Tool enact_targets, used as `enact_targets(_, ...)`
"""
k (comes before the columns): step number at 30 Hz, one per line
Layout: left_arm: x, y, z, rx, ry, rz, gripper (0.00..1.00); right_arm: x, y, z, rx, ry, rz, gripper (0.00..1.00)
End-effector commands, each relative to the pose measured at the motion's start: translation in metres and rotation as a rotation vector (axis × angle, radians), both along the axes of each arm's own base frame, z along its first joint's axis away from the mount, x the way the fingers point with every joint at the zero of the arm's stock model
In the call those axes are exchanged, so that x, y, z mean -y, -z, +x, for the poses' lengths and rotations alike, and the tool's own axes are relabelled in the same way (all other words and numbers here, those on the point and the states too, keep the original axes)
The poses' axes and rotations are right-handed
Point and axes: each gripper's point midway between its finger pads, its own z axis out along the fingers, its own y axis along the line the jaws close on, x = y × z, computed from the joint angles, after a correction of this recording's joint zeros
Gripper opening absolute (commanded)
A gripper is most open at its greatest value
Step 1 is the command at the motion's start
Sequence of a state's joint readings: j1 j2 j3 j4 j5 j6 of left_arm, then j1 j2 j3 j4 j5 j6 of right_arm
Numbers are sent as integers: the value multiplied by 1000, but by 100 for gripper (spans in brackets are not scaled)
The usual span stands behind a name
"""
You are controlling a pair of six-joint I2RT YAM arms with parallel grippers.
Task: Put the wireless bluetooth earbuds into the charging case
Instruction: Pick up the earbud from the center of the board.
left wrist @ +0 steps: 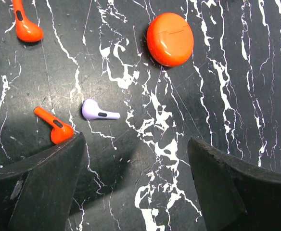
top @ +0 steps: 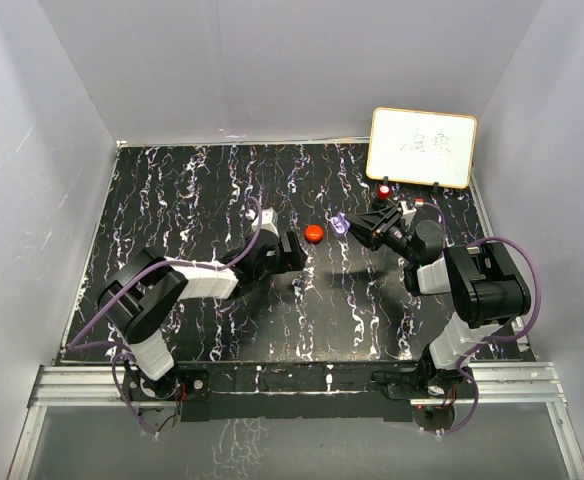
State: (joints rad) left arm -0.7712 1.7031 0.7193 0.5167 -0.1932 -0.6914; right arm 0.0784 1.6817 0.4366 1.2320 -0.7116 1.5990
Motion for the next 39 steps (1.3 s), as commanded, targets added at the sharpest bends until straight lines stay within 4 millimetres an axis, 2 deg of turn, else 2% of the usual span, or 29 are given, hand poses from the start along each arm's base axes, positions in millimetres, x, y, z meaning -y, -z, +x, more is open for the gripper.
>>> enact_targets(1, 10, -8, 7, 19, 29, -28, 86, 4, -19, -4, 89, 2, 2, 0)
enact_targets(9, 15, -1, 9, 5, 41, -37, 86, 5, -18, -4, 85, 4, 3, 0)
enact_targets(19, 9, 4, 16, -9, 17, 6, 86, 7, -16, -3, 83, 6, 4, 0)
enact_targets(28, 0, 7, 16, -23, 5, 23, 86, 8, -15, -2, 81, 9, 5, 0)
enact_targets(39, 4, 4, 24, -14, 14, 13, 86, 8, -14, -1, 81, 10, 5, 0)
